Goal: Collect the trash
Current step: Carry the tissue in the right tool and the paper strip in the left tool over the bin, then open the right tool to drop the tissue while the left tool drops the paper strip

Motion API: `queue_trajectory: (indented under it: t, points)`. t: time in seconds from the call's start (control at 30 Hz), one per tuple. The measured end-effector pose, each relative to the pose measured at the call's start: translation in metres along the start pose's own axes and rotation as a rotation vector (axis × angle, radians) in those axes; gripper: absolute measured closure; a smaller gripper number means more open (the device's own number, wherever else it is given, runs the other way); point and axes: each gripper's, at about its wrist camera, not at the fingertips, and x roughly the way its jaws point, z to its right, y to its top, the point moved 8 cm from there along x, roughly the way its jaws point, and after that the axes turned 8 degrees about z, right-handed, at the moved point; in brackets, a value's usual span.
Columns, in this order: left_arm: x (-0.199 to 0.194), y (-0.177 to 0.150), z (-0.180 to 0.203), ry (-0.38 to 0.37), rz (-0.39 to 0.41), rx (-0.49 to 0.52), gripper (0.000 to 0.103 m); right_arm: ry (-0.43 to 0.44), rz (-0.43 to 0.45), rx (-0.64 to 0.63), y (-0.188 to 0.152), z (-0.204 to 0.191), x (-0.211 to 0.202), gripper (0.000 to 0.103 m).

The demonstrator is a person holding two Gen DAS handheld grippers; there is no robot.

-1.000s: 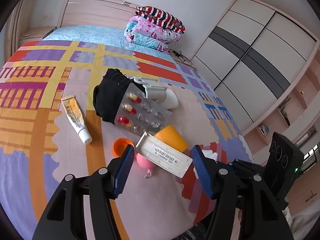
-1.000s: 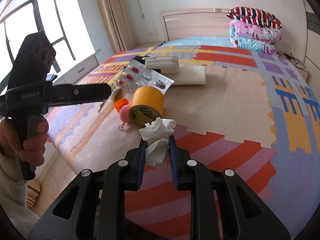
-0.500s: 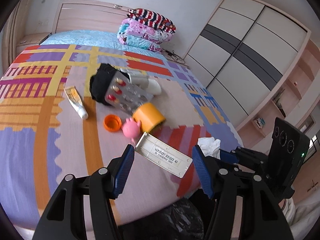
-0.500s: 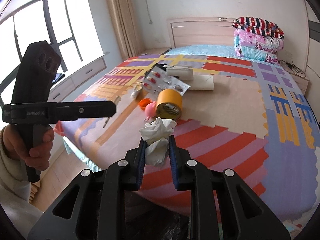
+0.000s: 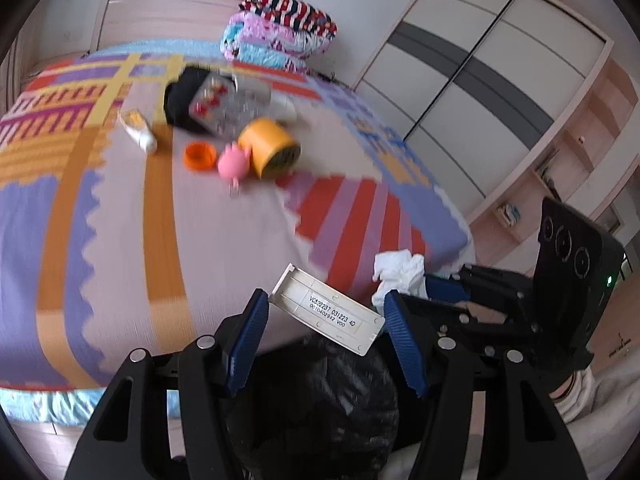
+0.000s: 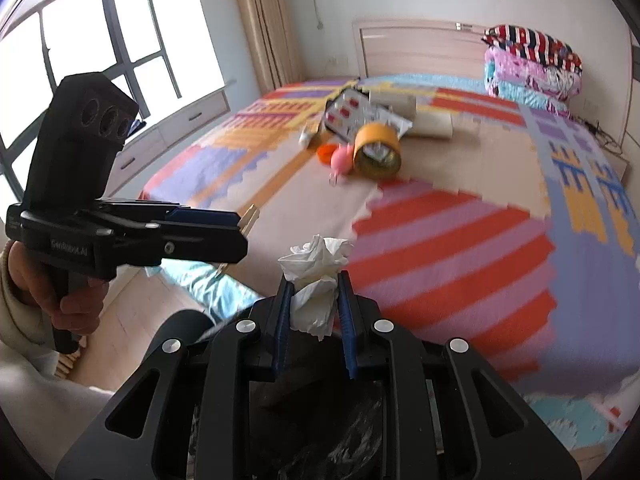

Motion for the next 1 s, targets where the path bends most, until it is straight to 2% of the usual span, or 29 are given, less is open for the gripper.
queue_trajectory:
  t: [0.43, 0.7, 1.0]
  points:
    - [0.036, -0.082, -0.009, 0.028, -0.185, -0.001, 0.045, -0.029, -0.168, 0.012, -0.075, 0.008, 0.023, 0.080]
    - [0.054, -0.113, -0.017, 0.062, -0.248, -0.004, 0.045, -0.051, -0.245, 0.006, -0.109, 0.012, 0.035, 0.080]
    - [0.070, -0.139, -0.014, 0.093, -0.301, 0.032, 0.044, -0.059, -0.296, -0.018, -0.128, 0.006, 0.045, 0.078]
